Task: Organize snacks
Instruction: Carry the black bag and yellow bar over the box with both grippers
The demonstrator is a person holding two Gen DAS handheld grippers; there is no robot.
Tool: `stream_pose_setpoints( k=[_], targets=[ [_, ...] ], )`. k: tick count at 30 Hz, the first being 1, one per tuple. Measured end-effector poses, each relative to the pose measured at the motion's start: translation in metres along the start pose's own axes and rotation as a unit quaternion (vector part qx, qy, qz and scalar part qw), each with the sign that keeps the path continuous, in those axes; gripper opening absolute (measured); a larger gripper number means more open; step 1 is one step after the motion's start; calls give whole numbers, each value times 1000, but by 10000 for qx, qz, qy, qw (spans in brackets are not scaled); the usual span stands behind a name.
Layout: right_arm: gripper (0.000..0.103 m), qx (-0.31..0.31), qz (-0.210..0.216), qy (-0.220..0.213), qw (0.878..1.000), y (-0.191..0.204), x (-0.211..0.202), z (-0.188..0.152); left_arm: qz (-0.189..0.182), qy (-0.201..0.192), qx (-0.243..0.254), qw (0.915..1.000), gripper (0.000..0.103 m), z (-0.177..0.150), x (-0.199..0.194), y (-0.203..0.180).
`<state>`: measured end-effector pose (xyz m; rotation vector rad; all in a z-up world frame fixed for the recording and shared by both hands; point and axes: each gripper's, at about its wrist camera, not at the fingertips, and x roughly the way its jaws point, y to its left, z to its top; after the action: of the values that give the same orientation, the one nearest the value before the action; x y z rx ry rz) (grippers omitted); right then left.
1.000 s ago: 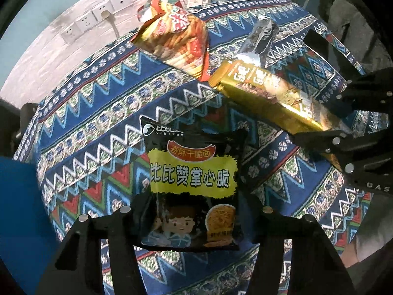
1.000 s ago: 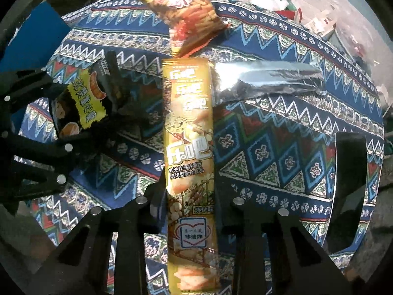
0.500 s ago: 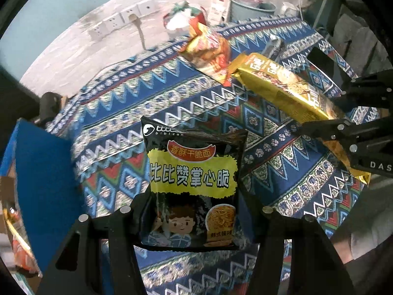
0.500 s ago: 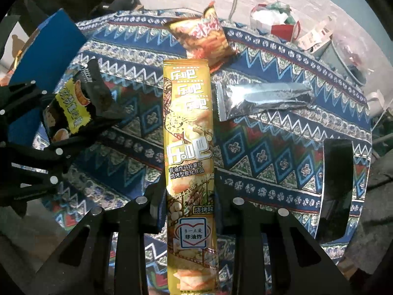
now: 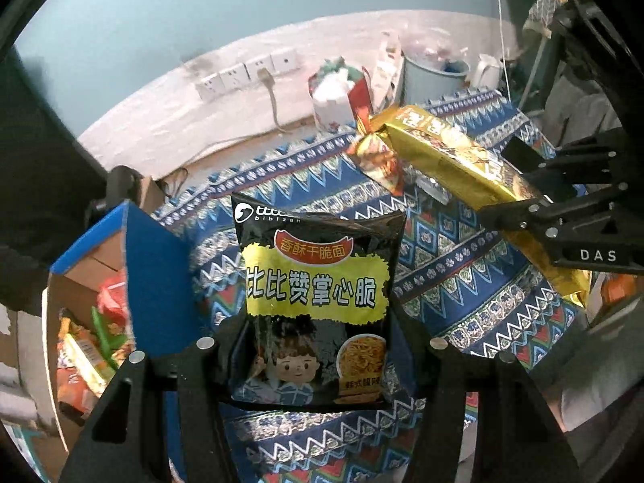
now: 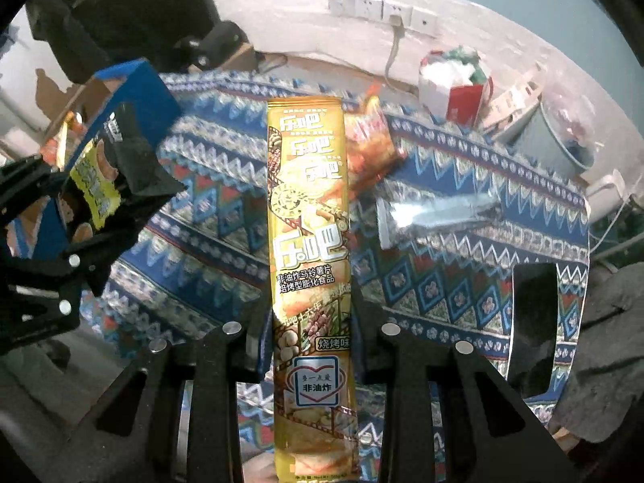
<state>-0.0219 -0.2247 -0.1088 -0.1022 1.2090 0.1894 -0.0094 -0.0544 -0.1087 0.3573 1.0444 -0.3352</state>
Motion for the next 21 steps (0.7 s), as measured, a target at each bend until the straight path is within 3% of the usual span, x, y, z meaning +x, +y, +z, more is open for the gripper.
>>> stream_pose_setpoints(
  k=[21],
  targets=[
    [28,-309,441,-492,9973,60,-18,61,292,-362,-687,9966,59,-12,-35,63]
  ],
)
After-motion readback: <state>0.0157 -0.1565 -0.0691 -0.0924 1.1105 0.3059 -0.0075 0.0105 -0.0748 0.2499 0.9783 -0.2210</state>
